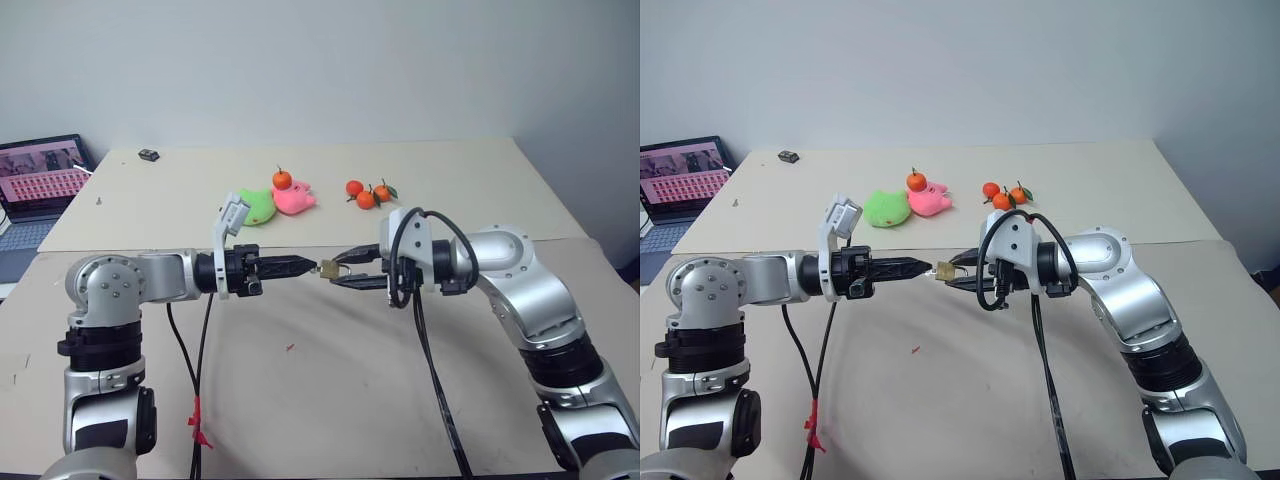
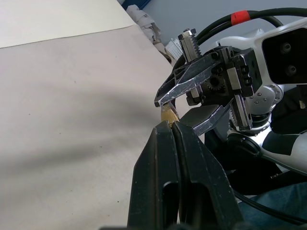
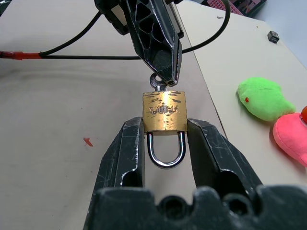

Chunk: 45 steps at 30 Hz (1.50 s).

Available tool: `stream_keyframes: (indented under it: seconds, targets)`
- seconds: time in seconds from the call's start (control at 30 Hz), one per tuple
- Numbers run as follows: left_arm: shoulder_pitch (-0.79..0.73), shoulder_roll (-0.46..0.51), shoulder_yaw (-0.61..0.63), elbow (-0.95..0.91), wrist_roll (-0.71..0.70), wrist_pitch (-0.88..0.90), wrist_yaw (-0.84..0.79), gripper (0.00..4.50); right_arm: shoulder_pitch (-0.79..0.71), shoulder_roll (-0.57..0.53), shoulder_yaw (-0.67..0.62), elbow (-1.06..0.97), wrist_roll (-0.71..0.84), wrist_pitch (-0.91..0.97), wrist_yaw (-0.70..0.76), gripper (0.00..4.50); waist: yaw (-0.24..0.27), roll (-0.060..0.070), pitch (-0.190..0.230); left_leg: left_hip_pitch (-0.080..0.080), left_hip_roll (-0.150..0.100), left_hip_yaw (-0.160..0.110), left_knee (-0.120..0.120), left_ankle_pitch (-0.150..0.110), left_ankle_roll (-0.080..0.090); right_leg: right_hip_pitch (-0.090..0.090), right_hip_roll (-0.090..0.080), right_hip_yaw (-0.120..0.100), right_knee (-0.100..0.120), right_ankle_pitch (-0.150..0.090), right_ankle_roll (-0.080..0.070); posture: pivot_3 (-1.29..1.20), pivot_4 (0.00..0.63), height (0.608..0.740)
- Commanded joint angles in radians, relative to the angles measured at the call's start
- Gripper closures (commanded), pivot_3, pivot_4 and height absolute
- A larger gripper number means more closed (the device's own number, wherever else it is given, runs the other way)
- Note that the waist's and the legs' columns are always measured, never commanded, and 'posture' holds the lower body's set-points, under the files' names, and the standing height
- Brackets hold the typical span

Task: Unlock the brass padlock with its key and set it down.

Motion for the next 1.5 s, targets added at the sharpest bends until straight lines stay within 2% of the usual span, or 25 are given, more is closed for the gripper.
stream_keyframes:
  seconds: [0.03, 0.23, 0.37, 0.53, 1.5]
  targets:
    - [-0.014, 0.013, -0.019, -0.019, -0.010, -0.004, -0.030, 4.48, -0.040, -0.004, -0.033, -0.031, 0.016, 0.006, -0.017, 3.58, 0.000, 0.000, 0.000, 0.000, 0.000, 0.000, 0.000, 0.000, 0.000, 0.000, 0.000, 0.000, 0.000, 0.000, 0.000, 0.00, 0.150, 0.660]
    - [0.029, 0.101, -0.140, -0.138, 0.110, -0.162, -0.168, 4.48, -0.043, -0.005, -0.032, -0.034, 0.020, 0.011, -0.019, 3.58, -0.002, 0.000, 0.000, 0.000, 0.000, 0.000, 0.000, 0.001, -0.002, -0.002, 0.000, 0.000, 0.000, 0.000, 0.000, 0.00, 0.150, 0.660]
    - [0.062, 0.206, -0.298, -0.203, 0.320, -0.406, -0.308, 4.48, -0.045, -0.004, -0.030, -0.040, 0.023, 0.017, -0.022, 3.58, -0.001, 0.000, 0.000, 0.000, 0.000, 0.001, -0.003, 0.003, -0.006, -0.002, 0.000, 0.001, 0.000, 0.000, 0.000, 0.00, 0.150, 0.660]
    - [0.065, 0.239, -0.347, -0.209, 0.401, -0.535, -0.401, 4.48, -0.043, -0.009, -0.029, -0.047, 0.028, 0.023, -0.026, 3.58, 0.004, 0.000, 0.000, 0.000, 0.000, 0.001, -0.003, 0.003, -0.005, -0.002, 0.000, 0.001, -0.001, 0.000, 0.000, 0.00, 0.150, 0.660]
    - [0.015, 0.246, -0.394, -0.241, 0.539, -0.707, -0.527, 4.48, -0.045, -0.008, -0.023, -0.055, 0.028, 0.034, -0.031, 3.58, 0.018, 0.000, 0.000, -0.001, 0.000, 0.001, -0.002, 0.002, -0.003, -0.004, 0.001, 0.001, 0.000, 0.000, 0.000, 0.00, 0.150, 0.660]
